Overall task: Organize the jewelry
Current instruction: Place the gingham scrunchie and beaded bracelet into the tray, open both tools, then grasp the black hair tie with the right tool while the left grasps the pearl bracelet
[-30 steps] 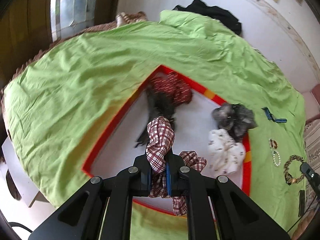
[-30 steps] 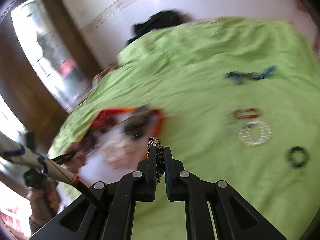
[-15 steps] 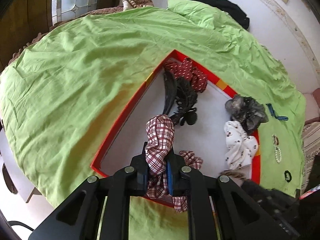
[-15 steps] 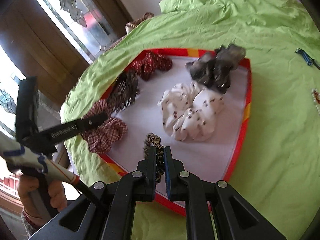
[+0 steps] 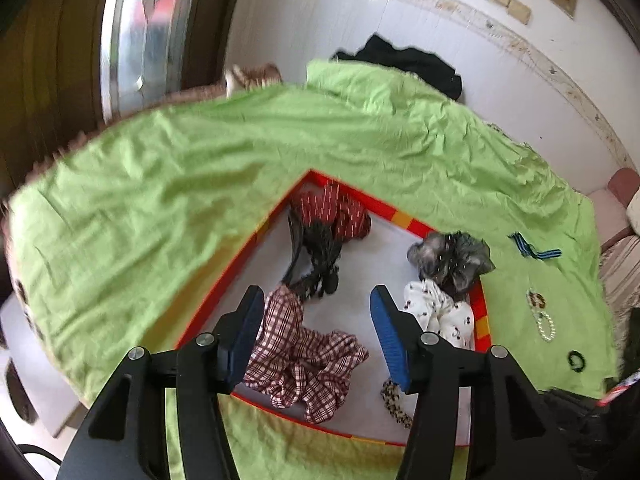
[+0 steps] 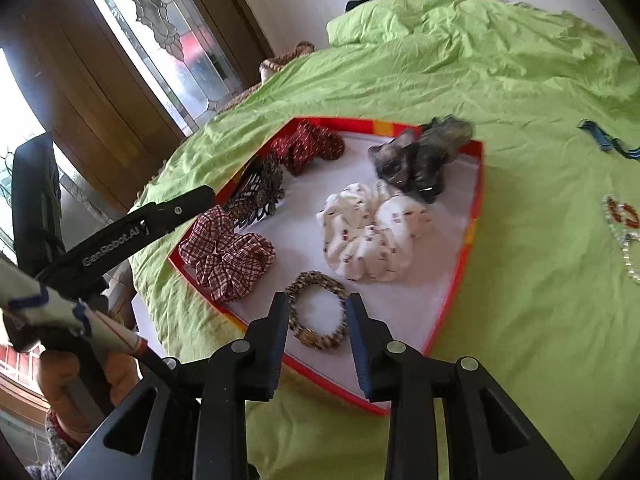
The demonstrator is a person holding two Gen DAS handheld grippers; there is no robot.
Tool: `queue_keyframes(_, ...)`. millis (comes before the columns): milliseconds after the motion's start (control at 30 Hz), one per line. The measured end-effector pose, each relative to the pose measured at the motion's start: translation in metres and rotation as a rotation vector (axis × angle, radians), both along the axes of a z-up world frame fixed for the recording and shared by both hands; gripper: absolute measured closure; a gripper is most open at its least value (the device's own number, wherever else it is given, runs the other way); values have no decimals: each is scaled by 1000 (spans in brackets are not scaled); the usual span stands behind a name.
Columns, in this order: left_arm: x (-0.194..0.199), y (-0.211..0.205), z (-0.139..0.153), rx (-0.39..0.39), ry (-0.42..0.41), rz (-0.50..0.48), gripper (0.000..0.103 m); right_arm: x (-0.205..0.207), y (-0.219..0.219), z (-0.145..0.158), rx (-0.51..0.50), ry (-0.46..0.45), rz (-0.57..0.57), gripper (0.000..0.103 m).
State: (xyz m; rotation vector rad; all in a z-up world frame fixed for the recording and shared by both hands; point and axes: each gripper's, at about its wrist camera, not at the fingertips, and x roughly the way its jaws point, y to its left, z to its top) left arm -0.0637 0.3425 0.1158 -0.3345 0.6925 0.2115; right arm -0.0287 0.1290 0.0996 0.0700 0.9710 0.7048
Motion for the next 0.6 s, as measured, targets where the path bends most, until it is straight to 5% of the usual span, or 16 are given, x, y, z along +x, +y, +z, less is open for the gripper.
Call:
queue_keyframes(167, -16, -36, 18, 100, -32, 4, 49, -18, -62, 14, -33, -64, -63, 71)
queue_keyframes(400, -36, -119, 50, 172, -36, -185, 47, -37, -189, 15, -151, -117, -258, 69)
queue_keyframes(600, -40, -185, 90, 165, -65, -335, 38, -38, -295, 17, -152, -116, -477, 69)
